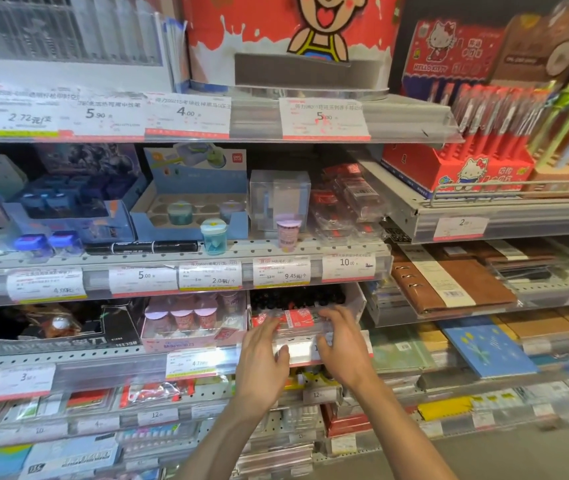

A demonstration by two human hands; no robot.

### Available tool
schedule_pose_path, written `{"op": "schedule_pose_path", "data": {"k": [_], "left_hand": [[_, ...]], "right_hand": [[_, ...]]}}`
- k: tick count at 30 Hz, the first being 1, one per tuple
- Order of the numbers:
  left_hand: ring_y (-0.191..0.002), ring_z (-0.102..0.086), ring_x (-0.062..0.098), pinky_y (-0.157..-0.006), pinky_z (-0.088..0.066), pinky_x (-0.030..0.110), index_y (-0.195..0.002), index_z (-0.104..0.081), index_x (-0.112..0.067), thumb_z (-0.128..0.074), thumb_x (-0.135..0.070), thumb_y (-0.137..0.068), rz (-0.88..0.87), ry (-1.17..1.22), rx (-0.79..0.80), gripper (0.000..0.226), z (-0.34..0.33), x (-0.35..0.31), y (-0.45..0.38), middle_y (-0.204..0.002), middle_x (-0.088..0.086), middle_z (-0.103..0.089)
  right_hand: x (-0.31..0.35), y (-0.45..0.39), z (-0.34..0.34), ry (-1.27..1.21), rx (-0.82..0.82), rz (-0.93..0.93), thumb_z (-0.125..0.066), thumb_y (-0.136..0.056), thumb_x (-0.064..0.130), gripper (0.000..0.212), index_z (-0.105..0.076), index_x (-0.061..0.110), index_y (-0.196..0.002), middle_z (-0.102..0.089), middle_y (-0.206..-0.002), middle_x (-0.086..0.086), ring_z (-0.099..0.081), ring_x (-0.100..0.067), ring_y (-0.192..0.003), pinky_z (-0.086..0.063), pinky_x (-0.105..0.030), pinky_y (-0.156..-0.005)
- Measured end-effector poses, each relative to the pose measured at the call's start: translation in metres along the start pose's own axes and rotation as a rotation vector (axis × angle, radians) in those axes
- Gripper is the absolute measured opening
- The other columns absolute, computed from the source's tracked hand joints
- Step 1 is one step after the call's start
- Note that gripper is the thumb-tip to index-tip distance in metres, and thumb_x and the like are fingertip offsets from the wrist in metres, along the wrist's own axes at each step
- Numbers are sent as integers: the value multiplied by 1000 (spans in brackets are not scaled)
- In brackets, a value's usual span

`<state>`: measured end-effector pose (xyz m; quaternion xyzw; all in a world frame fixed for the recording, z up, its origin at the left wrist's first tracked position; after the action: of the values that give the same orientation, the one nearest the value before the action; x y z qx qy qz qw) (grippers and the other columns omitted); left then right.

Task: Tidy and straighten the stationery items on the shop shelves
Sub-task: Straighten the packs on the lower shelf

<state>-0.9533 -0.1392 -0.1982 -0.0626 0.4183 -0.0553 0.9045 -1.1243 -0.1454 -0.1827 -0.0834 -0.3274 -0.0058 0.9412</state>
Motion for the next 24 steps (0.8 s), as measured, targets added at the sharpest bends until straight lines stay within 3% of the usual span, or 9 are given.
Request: {"op": "schedule_pose_path", "data": {"k": [5,11,14,17,20,24], "left_hand": [[-131,-41,12,-105,-43,36,-140,-48,-28,-60,-15,-90,-14,57,-16,53,5,2,1,-139,-8,-53],[-132,-42,5,-112,-37,34,-134,-56,-28,-68,-15,-88,-106,54,-42,49,16,-3,3,-138,-15,-51],[-126,-46,4,-105,-43,32,-129,-60,-29,-67,-18,-89,-149,69,-54,42,25,-8,5,-132,-16,-52],[-116,-52,2,-97,-42,16,-125,-62,-30,-65,-27,-92,-188,67,-50,33,38,-19,10,-127,-18,-52],[-98,-57,5,-90,-48,23,-125,-63,-31,-64,-34,-93,-246,54,-26,32,52,-32,17,-123,-22,-52],[-90,-59,4,-77,-48,16,-124,-64,-34,-65,-34,-91,-321,93,-12,32,73,-53,30,-120,-27,-53]], "right_hand": [[0,3,5,6,-26,-2,-66,-85,14,52,-52,21,-135,-37,-143,2,-39,-17,-135,-33,-29,-115],[3,8,16,109,-17,43,-66,-90,28,48,-52,23,-135,-43,-148,6,-36,-16,-136,-29,-29,-113],[11,13,27,115,-5,81,-65,-90,32,45,-54,24,-133,-50,-139,9,-39,-11,-127,-30,-21,-104],[19,21,44,114,9,107,-65,-89,38,44,-55,27,-130,-54,-129,13,-42,-5,-117,-37,-21,-100],[28,32,62,111,27,133,-67,-88,46,44,-57,31,-128,-54,-123,20,-42,1,-110,-32,-9,-86],[43,50,94,92,7,165,-71,-81,56,41,-60,41,-118,-53,-115,31,-40,5,-111,-37,-17,-90]]}}
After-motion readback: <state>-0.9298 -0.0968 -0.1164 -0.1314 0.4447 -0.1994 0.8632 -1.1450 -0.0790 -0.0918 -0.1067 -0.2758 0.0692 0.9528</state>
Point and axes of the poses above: each hand's wrist, its own y-axis away from the middle knuckle, its own z-axis out of the back of the hand, x = y × z, the point moved 9 cm from there along -y, towards the middle knuckle
